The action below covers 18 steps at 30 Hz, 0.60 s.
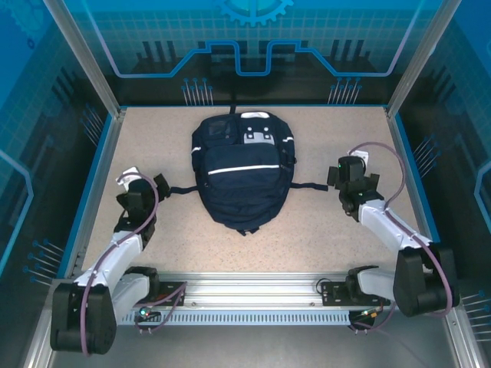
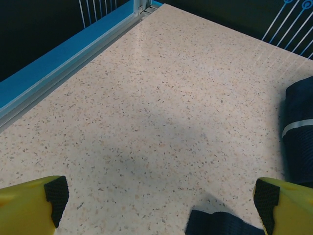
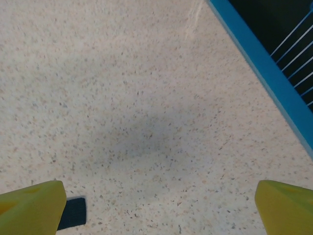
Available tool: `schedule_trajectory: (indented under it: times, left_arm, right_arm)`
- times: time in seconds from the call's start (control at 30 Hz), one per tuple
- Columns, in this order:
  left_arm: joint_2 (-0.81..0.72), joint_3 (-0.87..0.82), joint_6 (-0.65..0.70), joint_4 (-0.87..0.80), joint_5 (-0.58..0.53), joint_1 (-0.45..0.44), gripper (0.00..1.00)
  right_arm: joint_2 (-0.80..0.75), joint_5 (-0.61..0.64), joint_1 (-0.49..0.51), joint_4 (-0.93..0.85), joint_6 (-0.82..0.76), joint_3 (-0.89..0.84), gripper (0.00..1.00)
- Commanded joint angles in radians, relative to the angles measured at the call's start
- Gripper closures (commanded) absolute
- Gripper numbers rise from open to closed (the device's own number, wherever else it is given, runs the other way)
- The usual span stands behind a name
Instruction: Pack books, pencil case, and school supplies into a backpack
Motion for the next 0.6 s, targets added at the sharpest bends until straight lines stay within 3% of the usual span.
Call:
schedule_trajectory:
  times: [0.0, 0.13, 0.3, 0.57]
  left_arm:
    - [0.049, -0.052, 0.124, 0.246, 0.037, 0.012, 0.01]
    - [0.165, -0.084, 0.181, 0.420, 0.152, 0.024, 0.01]
    - [0.278, -0.089, 0.253, 0.602, 0.281, 0.033, 0.01]
    - [0.318, -0.037, 0.277, 0.535, 0.367, 0.040, 0.01]
  right_arm:
    - [0.047, -0.072, -0.011, 0.305, -0.089, -0.074, 0.00]
    - [0.138, -0.100, -0.008, 0.471, -0.154, -0.121, 0.00]
    - [0.144, -0.171, -0.005, 0.600, -0.211, -0.164, 0.00]
    - [0.214, -0.269, -0.022, 0.789, -0.244, -0.225, 0.00]
